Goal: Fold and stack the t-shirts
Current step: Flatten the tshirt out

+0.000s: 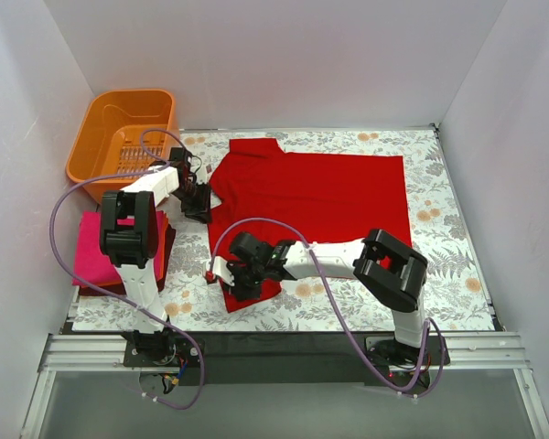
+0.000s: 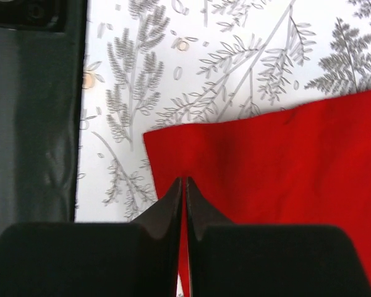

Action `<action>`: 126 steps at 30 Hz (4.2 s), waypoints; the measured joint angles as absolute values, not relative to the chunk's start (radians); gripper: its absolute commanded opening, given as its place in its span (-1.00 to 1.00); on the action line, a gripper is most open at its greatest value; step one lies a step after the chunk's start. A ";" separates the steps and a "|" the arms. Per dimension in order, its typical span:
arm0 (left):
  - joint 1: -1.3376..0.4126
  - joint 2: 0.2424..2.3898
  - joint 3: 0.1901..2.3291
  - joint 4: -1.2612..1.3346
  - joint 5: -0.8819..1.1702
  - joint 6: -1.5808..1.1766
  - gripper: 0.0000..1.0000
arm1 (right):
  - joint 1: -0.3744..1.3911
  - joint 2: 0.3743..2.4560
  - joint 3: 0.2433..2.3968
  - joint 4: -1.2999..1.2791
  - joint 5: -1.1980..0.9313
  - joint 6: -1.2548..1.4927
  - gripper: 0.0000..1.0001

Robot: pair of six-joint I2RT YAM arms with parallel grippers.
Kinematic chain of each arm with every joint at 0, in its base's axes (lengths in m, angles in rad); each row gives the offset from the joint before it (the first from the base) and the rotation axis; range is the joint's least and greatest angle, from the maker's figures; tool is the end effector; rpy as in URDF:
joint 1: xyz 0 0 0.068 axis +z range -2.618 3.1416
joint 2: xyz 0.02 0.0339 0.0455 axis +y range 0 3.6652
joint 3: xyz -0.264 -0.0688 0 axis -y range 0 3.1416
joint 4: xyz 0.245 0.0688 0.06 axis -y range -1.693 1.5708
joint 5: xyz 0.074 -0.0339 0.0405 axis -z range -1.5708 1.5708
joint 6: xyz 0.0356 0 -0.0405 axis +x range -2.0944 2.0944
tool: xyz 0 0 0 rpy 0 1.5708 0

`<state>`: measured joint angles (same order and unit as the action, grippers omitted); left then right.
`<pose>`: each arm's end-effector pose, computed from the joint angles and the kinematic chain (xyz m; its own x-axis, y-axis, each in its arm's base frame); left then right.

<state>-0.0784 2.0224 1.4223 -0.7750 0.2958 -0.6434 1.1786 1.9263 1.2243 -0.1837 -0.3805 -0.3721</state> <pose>0.3903 -0.0411 0.1562 -0.8612 -0.5080 0.0160 -0.4815 0.8055 -0.3454 0.1428 0.3797 0.1657 0.0689 -0.7167 -0.6940 -0.9905 -0.1319 0.0379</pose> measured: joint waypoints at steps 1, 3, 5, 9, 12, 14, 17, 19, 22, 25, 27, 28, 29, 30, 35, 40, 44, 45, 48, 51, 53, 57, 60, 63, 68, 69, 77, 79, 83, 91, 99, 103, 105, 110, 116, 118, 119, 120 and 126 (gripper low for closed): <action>-0.077 2.026 1.430 -0.769 0.284 -0.643 -0.51 | 1.178 1.921 1.224 -0.183 -0.393 -0.369 -0.69; -0.073 2.028 1.437 -0.751 0.266 -0.639 -0.47 | 1.169 1.899 1.224 -0.193 -0.421 -0.362 -0.57; -0.067 2.027 1.439 -0.738 0.258 -0.629 -0.40 | 1.127 1.839 1.223 -0.238 -0.455 -0.361 -0.40; -0.059 2.013 1.435 -0.730 0.257 -0.592 -0.34 | 0.958 1.668 1.207 -0.332 -0.505 -0.424 -0.30; -0.054 1.983 1.428 -0.742 0.269 -0.560 -0.32 | 0.791 1.541 1.179 -0.415 -0.520 -0.482 -0.31; -0.053 1.947 1.426 -0.754 0.279 -0.542 -0.31 | 0.686 1.484 1.139 -0.466 -0.511 -0.529 -0.35; -0.055 1.877 1.425 -0.782 0.310 -0.511 -0.31 | 0.546 1.440 1.055 -0.551 -0.482 -0.589 -0.44; -0.060 1.837 1.415 -0.799 0.329 -0.495 -0.31 | 0.448 1.432 1.011 -0.623 -0.452 -0.623 -0.50; -0.092 1.779 1.353 -0.815 0.353 -0.464 -0.32 | 0.328 1.408 0.968 -0.702 -0.379 -0.666 -0.54; -0.161 1.758 1.271 -0.818 0.353 -0.442 -0.32 | 0.284 1.362 0.929 -0.751 -0.320 -0.706 -0.57; -0.207 1.758 1.222 -0.818 0.342 -0.432 -0.32 | 0.253 1.331 0.888 -0.765 -0.281 -0.736 -0.59; -0.232 1.758 1.198 -0.819 0.337 -0.427 -0.32 | 0.236 1.325 0.867 -0.768 -0.262 -0.748 -0.60; -0.245 1.758 1.182 -0.819 0.329 -0.425 -0.32 | 0.223 1.325 0.851 -0.770 -0.246 -0.757 -0.60; -0.255 1.758 1.163 -0.818 0.320 -0.421 -0.32 | 0.204 1.332 0.831 -0.768 -0.228 -0.767 -0.61; -0.250 1.758 1.095 -0.805 0.252 -0.405 -0.36 | 0.155 1.390 0.748 -0.733 -0.133 -0.791 -0.65; -0.247 1.696 1.015 -0.815 0.222 -0.404 -0.39 | 0.153 1.413 0.736 -0.708 -0.084 -0.799 -0.67; -0.254 1.627 0.933 -0.851 0.215 -0.407 -0.42 | 0.144 1.399 0.724 -0.694 -0.049 -0.823 -0.67; -0.258 1.615 0.918 -0.866 0.215 -0.409 -0.45 | 0.141 1.390 0.717 -0.689 -0.037 -0.835 -0.67; -0.262 1.596 0.902 -0.902 0.221 -0.419 -0.44 | 0.134 1.359 0.692 -0.677 -0.002 -0.873 -0.65; -0.264 1.568 0.929 -0.920 0.240 -0.435 -0.42 | 0.128 1.350 0.686 -0.679 0.012 -0.895 -0.63; -0.264 1.566 0.992 -0.926 0.257 -0.442 -0.42 | 0.125 1.350 0.690 -0.687 0.011 -0.898 -0.61; -0.265 1.600 1.131 -0.879 0.285 -0.450 -0.41 | 0.123 1.345 0.723 -0.718 -0.010 -0.899 -0.60; -0.266 1.650 1.159 -0.829 0.287 -0.451 -0.41 | 0.116 1.332 0.742 -0.720 -0.015 -0.904 -0.60; -0.267 1.730 1.160 -0.798 0.280 -0.452 -0.41 | 0.090 1.337 0.746 -0.723 -0.015 -0.910 -0.61; -0.268 1.783 1.119 -0.749 0.254 -0.452 -0.43 | 0.053 1.383 0.739 -0.711 -0.005 -0.920 -0.64; -0.269 1.774 1.106 -0.738 0.249 -0.452 -0.43 | 0.050 1.393 0.735 -0.704 0.001 -0.921 -0.65; -0.269 1.617 0.927 -0.697 0.217 -0.436 -0.46 | 0.047 1.377 0.695 -0.670 0.026 -0.949 -0.66; -0.270 1.580 0.890 -0.712 0.216 -0.434 -0.46 | 0.047 1.351 0.673 -0.656 0.031 -0.962 -0.67; -0.271 1.546 0.857 -0.748 0.216 -0.434 -0.45 | 0.047 1.303 0.640 -0.656 0.033 -0.989 -0.63; -0.271 1.551 0.999 -0.916 0.250 -0.414 -0.06 | 0.022 1.289 0.768 -0.886 -0.107 -0.991 -0.02; -0.258 1.718 1.502 -0.866 0.307 -0.452 0.22 | -0.099 1.570 1.330 -0.933 -0.326 -0.938 0.36; -0.216 1.921 1.725 -0.822 0.331 -0.522 0.27 | -0.128 1.839 1.613 -0.937 -0.397 -0.859 0.34; -0.184 2.048 1.853 -0.802 0.342 -0.569 0.27 | -0.138 1.982 1.760 -0.909 -0.414 -0.808 0.33; -0.132 2.282 2.074 -0.767 0.343 -0.642 0.29 | -0.147 2.239 2.027 -0.854 -0.410 -0.708 0.32; -0.132 2.366 2.143 -0.724 0.324 -0.674 0.29 | -0.150 2.402 2.122 -0.701 -0.395 -0.608 0.15; -0.134 2.366 2.143 -0.702 0.319 -0.675 0.29 | -0.150 2.423 2.115 -0.637 -0.395 -0.577 0.08; -0.134 2.366 2.143 -0.688 0.317 -0.675 0.29 | -0.150 2.431 2.114 -0.607 -0.397 -0.563 0.08; -0.136 2.366 2.143 -0.678 0.316 -0.675 0.29 | -0.150 2.440 2.114 -0.579 -0.397 -0.552 0.07; -0.140 2.373 2.143 -0.642 0.290 -0.675 0.29 | -0.150 2.470 2.114 -0.489 -0.401 -0.526 0.03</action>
